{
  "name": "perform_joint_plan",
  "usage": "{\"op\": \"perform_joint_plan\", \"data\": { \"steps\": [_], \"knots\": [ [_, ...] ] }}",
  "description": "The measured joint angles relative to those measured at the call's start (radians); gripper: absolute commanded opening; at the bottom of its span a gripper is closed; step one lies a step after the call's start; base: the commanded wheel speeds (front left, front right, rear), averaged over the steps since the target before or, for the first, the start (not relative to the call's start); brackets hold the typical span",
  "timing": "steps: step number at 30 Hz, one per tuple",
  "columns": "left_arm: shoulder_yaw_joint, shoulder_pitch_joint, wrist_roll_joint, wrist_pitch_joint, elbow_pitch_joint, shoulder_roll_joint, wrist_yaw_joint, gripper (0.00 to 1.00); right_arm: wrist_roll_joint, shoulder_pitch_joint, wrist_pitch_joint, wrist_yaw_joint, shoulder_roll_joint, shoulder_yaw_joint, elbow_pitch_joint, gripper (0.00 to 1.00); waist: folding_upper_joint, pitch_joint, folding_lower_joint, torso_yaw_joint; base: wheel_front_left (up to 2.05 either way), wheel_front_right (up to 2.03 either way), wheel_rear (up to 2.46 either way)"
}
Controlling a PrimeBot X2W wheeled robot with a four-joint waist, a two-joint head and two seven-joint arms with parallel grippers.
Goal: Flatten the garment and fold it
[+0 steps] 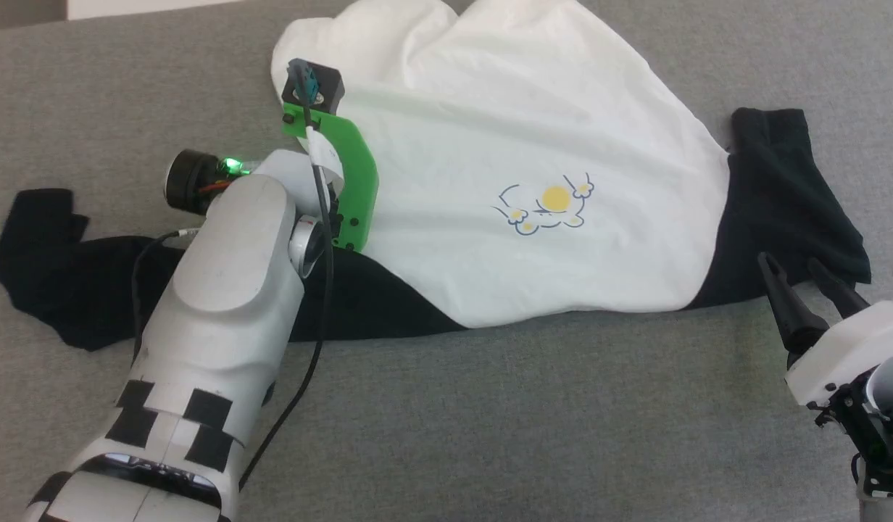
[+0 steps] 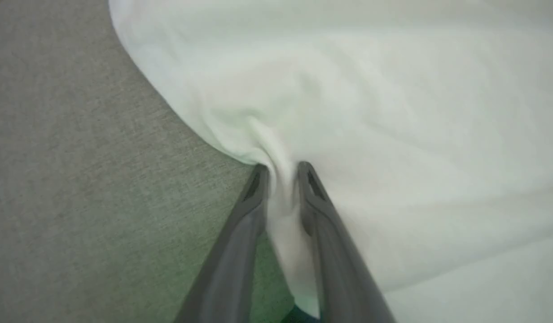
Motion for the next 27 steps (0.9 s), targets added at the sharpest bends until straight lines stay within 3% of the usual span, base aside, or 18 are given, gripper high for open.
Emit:
{"op": "perform_joint_plan", "data": {
  "steps": [3, 7, 15, 20, 21, 27],
  "knots": [
    [-0.002, -0.012, 0.0, -0.017, 0.0, 0.004, -0.013, 0.0, 0.0, -0.001, -0.011, 0.0, 0.0, 0.001, 0.004, 1.0, 0.0, 0.018, 0.0, -0.011, 0.0, 0.0, 0.0],
    [0.008, -0.03, 0.002, -0.122, -0.002, 0.027, -0.008, 0.0, 0.0, -0.014, -0.02, 0.0, 0.003, 0.017, 0.005, 1.0, 0.0, 0.036, 0.0, -0.014, 0.0, 0.0, 0.0],
    [0.051, -0.126, 0.038, -0.365, -0.004, 0.165, 0.016, 0.0, 0.0, -0.029, -0.037, 0.0, 0.002, 0.032, 0.004, 1.0, 0.0, 0.068, 0.0, -0.015, 0.0, 0.0, 0.0],
    [0.074, -0.159, 0.022, -0.424, 0.026, 0.19, 0.01, 0.0, 0.0, -0.029, -0.043, 0.0, 0.002, 0.035, 0.007, 1.0, 0.0, 0.082, 0.0, -0.016, 0.0, 0.0, 0.0],
    [0.076, -0.159, 0.012, -0.424, 0.038, 0.188, 0.001, 1.0, 0.0, -0.029, -0.044, 0.0, 0.003, 0.035, 0.008, 1.0, 0.0, 0.082, 0.0, -0.015, 0.0, 0.0, 0.0],
    [0.114, -0.155, -0.072, -0.458, 0.062, 0.162, -0.052, 1.0, -0.003, -0.029, -0.046, 0.0, -0.004, 0.042, 0.011, 1.0, 0.0, 0.063, -0.0001, 0.006, 0.0, 0.0, 0.0]
  ]
}}
